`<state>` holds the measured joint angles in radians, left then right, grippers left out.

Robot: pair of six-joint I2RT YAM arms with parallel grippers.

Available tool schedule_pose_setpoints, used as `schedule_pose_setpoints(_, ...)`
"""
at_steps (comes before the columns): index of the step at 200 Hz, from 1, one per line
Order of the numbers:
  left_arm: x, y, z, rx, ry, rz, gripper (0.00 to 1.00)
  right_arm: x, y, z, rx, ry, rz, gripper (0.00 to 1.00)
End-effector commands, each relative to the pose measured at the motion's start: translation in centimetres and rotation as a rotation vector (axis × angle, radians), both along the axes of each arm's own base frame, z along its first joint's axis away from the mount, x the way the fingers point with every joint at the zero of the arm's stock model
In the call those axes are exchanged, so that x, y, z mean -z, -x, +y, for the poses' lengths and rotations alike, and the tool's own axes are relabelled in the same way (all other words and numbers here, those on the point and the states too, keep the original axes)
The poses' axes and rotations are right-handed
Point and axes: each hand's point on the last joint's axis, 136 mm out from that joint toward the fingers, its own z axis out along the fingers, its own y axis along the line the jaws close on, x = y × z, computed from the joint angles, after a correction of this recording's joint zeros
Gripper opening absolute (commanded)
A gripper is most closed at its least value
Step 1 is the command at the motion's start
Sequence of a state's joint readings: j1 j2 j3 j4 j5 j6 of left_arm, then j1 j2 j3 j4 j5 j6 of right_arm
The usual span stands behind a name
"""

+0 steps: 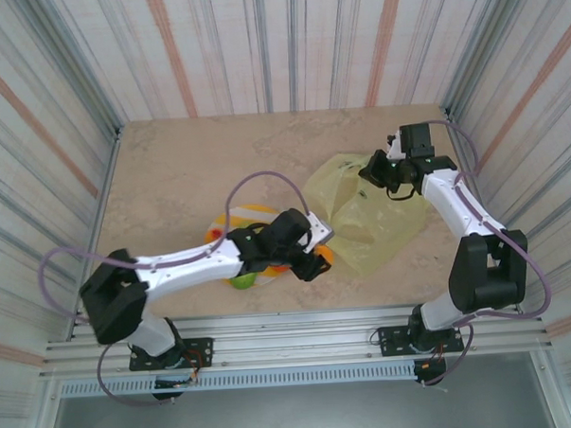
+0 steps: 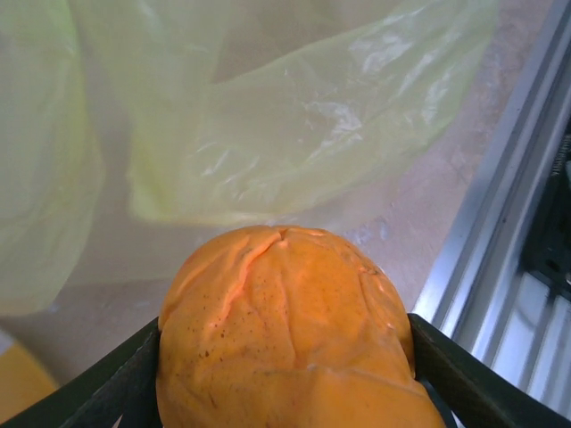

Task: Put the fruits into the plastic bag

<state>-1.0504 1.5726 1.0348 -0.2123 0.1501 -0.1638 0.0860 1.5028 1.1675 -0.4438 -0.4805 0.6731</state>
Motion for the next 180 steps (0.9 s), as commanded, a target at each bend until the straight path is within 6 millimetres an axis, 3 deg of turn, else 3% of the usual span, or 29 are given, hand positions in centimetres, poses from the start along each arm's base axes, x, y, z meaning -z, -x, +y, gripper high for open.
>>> schedule_pose_setpoints(1, 0.1, -1.4, -2.3, -0.020, 0.040, 0.009, 0.52, -0.8, -0.4, 0.4, -0.012, -0.059, 0.011, 0.00)
schedule_pose_setpoints(31, 1.4, -4.2, -2.4, -0.100, 0.059, 0.009, 0.52, -1.1, -0.1, 0.1, -0.035, -0.078, 0.015, 0.00)
schedule_pose_setpoints(111, -0.8, -11.4, -1.6, -0.350, 0.215, -0.076, 0.53, -1.9, 2.8, 1.5, -0.196, -0.136, 0.035, 0.00)
schedule_pose_setpoints(149, -2.0, -13.1, -0.7, -0.441, 0.299, -0.096, 0.55, -2.5, 3.4, 2.0, -0.220, -0.169, 0.029, 0.00)
schedule_pose_setpoints(180, -1.4, -13.9, 0.4, -0.506, 0.281, -0.092, 0.55, -3.6, 3.5, 2.7, -0.225, -0.246, 0.006, 0.00)
